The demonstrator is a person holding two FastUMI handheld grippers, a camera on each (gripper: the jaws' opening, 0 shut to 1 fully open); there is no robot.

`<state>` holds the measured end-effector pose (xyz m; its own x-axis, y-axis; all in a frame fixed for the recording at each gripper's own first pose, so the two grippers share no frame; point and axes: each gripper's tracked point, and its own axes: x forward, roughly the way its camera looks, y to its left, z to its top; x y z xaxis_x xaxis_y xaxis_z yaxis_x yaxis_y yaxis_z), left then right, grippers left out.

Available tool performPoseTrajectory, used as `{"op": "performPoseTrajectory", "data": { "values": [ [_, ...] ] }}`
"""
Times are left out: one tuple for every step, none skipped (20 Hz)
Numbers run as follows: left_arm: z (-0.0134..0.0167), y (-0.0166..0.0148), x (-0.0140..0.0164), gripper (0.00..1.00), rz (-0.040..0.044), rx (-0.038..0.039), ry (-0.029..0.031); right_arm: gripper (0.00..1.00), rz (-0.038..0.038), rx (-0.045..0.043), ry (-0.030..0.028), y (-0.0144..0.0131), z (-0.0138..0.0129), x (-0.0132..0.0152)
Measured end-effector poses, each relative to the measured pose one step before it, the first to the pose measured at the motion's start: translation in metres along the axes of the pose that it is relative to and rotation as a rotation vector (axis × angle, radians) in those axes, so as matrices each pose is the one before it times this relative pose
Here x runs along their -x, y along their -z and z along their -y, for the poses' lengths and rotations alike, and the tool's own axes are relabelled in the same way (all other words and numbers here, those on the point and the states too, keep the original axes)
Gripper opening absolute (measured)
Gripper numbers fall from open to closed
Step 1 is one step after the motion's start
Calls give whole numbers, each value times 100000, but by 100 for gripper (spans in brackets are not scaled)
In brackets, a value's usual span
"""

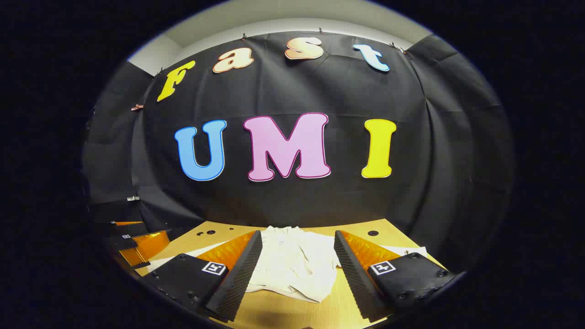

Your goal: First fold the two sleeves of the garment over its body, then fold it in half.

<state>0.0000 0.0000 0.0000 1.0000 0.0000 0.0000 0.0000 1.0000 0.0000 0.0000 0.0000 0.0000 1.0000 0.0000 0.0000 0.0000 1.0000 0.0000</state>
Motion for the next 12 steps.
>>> {"op": "performPoseTrajectory", "data": {
  "values": [
    [138, 275, -270, 97, -476, -209, 442, 97, -312, 34, -199, 40, 69, -228],
    [169, -3, -261, 97, -350, 423, 388, 97, -275, -193, -192, 80, 189, -278],
    [152, 247, -323, 97, -534, 599, 259, 97, -236, -203, -239, 93, -15, -223],
    [101, 15, -253, 97, -727, 781, -69, 97, -340, -61, -346, 82, -60, -287],
    [-127, 150, -198, 97, -581, 792, -439, 97, -122, 61, -405, 29, 6, -293],
    [-153, 24, -239, 97, -247, 615, -560, 97, 202, 71, -379, -64, -40, -224],
    [-195, 78, -280, 97, -78, 453, -744, 97, 338, -100, -155, -68, 30, -313],
    [-188, -59, -253, 97, -210, 282, -721, 97, 36, -300, -405, 10, -7, -257],
    [-182, -15, -296, 97, -195, 9, -617, 97, -175, -298, -298, 70, 53, -400],
    [-140, -10, -233, 97, -235, -93, -304, 97, -105, 50, -528, 56, -133, -337],
    [-7, 214, -168, 97, -395, 54, 156, 97, -291, 395, -487, 63, -142, -313],
    [-80, -18, -47, 97, -180, 122, -218, 97, -107, 291, -422, 41, -127, -205]
  ]
}}
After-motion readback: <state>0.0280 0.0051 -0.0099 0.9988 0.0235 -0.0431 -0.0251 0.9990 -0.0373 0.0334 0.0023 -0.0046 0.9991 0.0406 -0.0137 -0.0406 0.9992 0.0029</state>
